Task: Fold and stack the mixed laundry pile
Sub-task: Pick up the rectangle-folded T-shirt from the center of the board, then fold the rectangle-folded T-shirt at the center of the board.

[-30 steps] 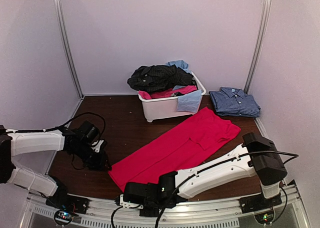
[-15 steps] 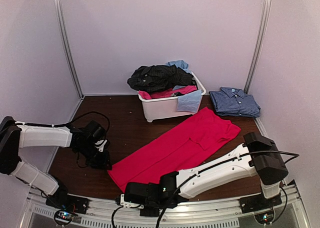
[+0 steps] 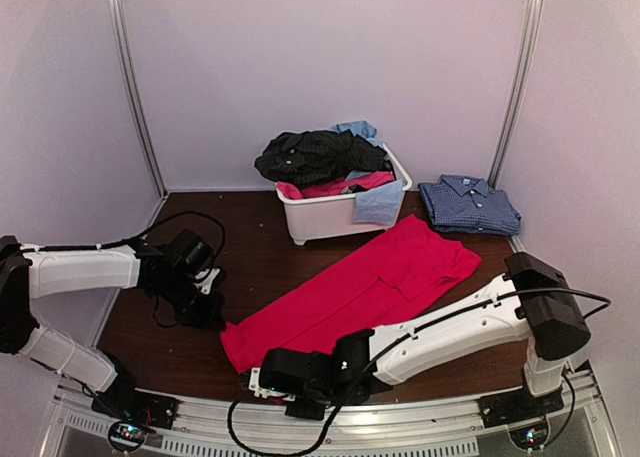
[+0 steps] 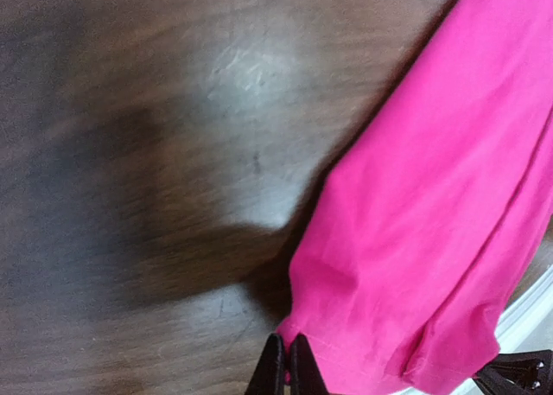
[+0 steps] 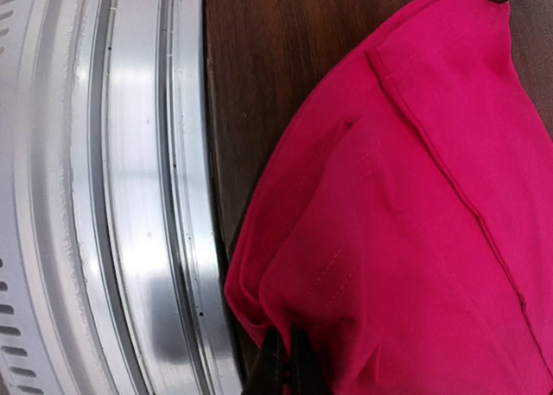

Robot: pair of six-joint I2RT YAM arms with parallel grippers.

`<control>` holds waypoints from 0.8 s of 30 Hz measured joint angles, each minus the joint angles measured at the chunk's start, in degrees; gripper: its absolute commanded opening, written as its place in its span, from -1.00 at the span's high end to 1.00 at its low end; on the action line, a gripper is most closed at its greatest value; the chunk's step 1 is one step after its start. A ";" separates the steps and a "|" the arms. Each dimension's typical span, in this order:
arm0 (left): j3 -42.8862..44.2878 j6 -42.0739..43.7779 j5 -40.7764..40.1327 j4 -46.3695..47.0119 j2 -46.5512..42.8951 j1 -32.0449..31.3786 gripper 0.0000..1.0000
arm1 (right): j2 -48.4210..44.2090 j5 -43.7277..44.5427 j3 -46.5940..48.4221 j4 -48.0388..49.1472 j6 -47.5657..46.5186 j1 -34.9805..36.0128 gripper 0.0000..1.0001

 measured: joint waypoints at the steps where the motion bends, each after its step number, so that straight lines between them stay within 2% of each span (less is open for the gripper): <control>1: 0.94 0.02 0.28 -0.11 0.00 -0.11 1.00 | -1.01 0.39 -0.98 0.37 0.50 -0.15 1.00; 9: 10.05 1.53 2.56 -0.35 4.68 -2.40 1.00 | -8.68 2.10 -8.70 3.98 4.22 -2.51 1.00; 24: 30.93 4.20 5.77 2.27 23.76 -5.64 1.00 | -21.57 3.37 -24.44 9.33 11.08 -10.47 1.00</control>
